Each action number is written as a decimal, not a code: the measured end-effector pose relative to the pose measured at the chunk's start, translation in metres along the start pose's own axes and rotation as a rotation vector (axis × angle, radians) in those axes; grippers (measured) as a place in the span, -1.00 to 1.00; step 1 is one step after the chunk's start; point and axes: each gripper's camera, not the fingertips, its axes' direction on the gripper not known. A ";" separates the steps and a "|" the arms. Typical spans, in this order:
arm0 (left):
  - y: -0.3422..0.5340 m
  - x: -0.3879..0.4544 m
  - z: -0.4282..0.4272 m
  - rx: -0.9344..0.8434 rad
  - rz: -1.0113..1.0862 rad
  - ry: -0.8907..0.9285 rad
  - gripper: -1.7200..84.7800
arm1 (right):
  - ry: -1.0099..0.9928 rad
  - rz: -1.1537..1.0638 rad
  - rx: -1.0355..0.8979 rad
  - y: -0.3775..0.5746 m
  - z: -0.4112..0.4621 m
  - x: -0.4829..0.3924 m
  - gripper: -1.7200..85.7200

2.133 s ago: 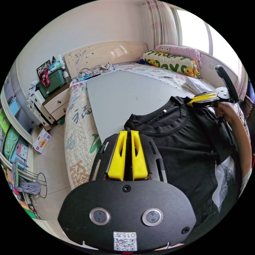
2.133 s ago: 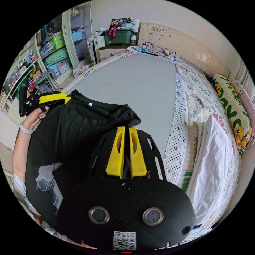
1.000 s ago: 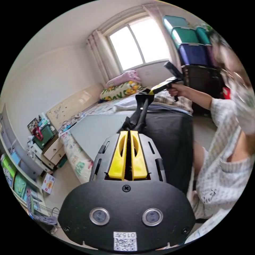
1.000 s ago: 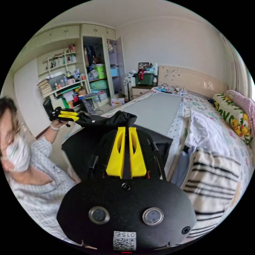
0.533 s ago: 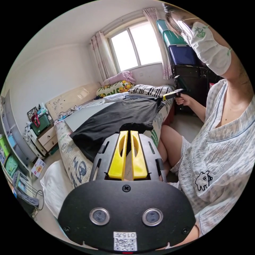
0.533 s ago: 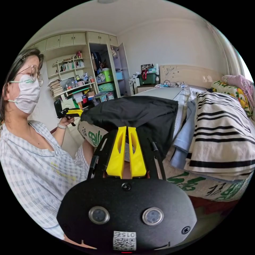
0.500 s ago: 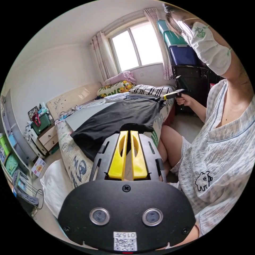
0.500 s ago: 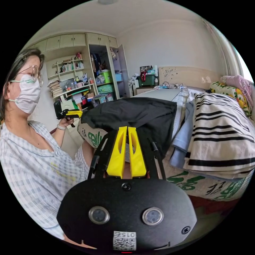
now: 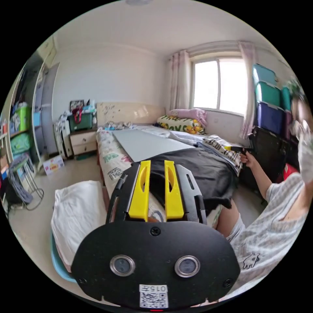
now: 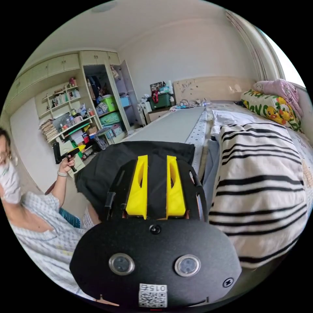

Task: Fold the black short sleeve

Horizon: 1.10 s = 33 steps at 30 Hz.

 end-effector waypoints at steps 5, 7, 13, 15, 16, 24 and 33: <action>-0.009 -0.094 0.085 -0.171 -0.238 0.010 -0.75 | 0.049 0.140 -0.179 -0.068 0.080 0.082 -0.74; -0.005 -0.118 0.124 -0.253 -0.291 0.117 -0.75 | 0.041 0.142 -0.253 -0.084 0.110 0.103 -0.72; -0.001 -0.134 0.183 -0.424 -0.251 0.208 -0.82 | -0.041 0.182 -0.318 -0.114 0.150 0.156 -0.86; -0.002 -0.138 0.193 -0.439 -0.240 0.237 -0.89 | -0.092 0.204 -0.321 -0.120 0.160 0.173 -0.92; -0.002 -0.141 0.197 -0.431 -0.244 0.257 -0.93 | -0.118 0.204 -0.307 -0.123 0.164 0.183 -0.94; 0.001 -0.151 0.181 -0.222 -0.241 0.281 -0.97 | -0.136 0.248 -0.146 -0.131 0.180 0.236 -0.97; -0.007 -0.160 0.196 -0.182 -0.274 0.156 -0.96 | 0.036 0.281 -0.144 -0.151 0.267 0.282 -0.97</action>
